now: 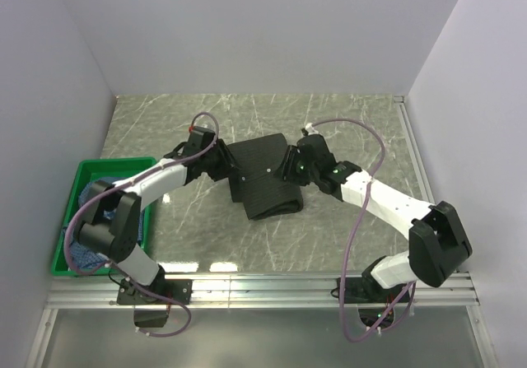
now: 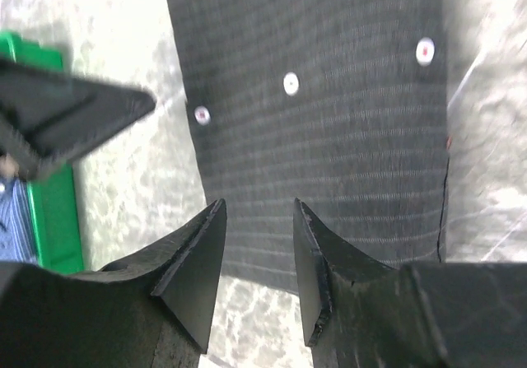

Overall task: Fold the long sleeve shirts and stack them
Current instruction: Fold the shirt

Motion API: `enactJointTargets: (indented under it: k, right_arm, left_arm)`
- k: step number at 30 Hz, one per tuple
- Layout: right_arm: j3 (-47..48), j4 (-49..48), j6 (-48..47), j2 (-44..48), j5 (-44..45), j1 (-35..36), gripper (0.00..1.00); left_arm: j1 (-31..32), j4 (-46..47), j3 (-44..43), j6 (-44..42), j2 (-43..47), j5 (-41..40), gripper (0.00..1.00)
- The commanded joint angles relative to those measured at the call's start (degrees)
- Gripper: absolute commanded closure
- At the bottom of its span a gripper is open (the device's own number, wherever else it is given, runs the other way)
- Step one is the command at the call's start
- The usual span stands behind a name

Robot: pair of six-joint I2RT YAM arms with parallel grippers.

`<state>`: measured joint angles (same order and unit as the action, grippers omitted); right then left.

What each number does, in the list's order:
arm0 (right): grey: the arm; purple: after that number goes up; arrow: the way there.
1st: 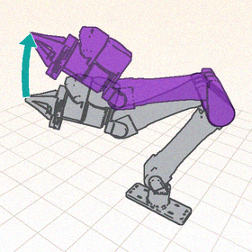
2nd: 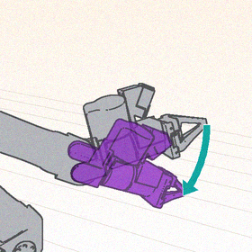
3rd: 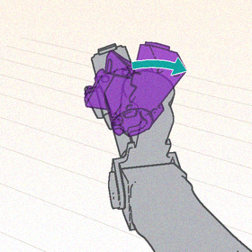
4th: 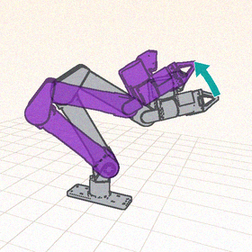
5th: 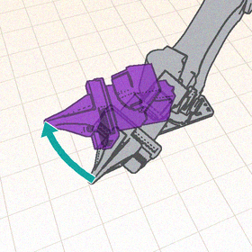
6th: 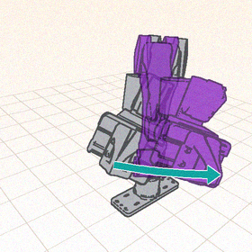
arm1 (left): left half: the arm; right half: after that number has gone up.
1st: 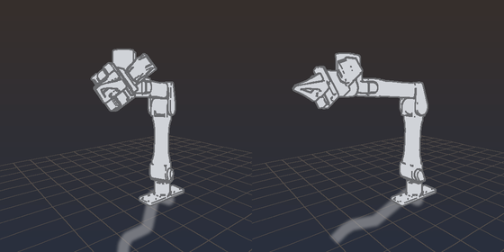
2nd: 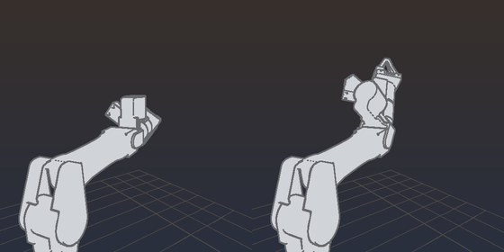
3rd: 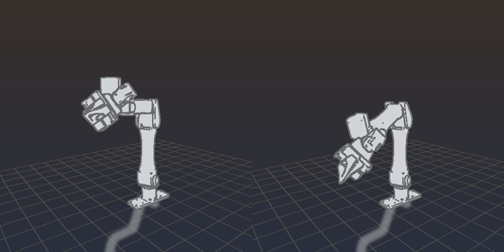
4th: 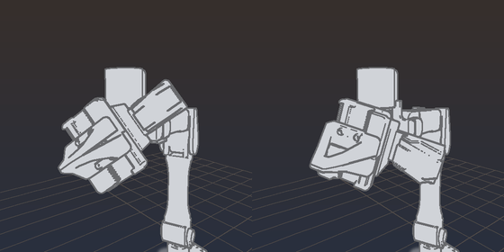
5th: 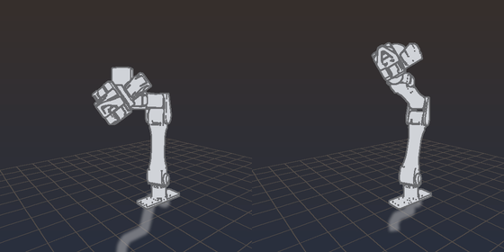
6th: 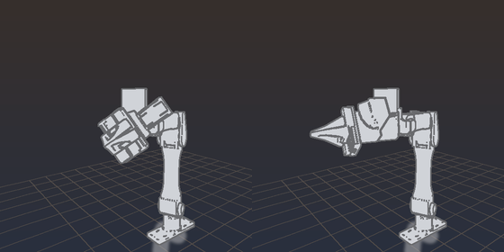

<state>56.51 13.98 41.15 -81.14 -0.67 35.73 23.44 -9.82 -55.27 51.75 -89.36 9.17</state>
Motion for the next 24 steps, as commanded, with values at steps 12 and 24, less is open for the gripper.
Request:
enactJointTargets:
  k: [12,24]
  right_arm:
    - [-12.4,-15.9,1.6,1.1,-6.5,-1.1,0.54]
    - [-16.3,-18.3,1.7,-0.2,-6.3,-1.0,0.55]
  left_arm:
    - [0.2,-0.3,-7.4,-3.7,-9.2,-2.3,0.61]
    - [0.2,3.1,-9.5,-7.4,-12.4,-1.5,0.82]
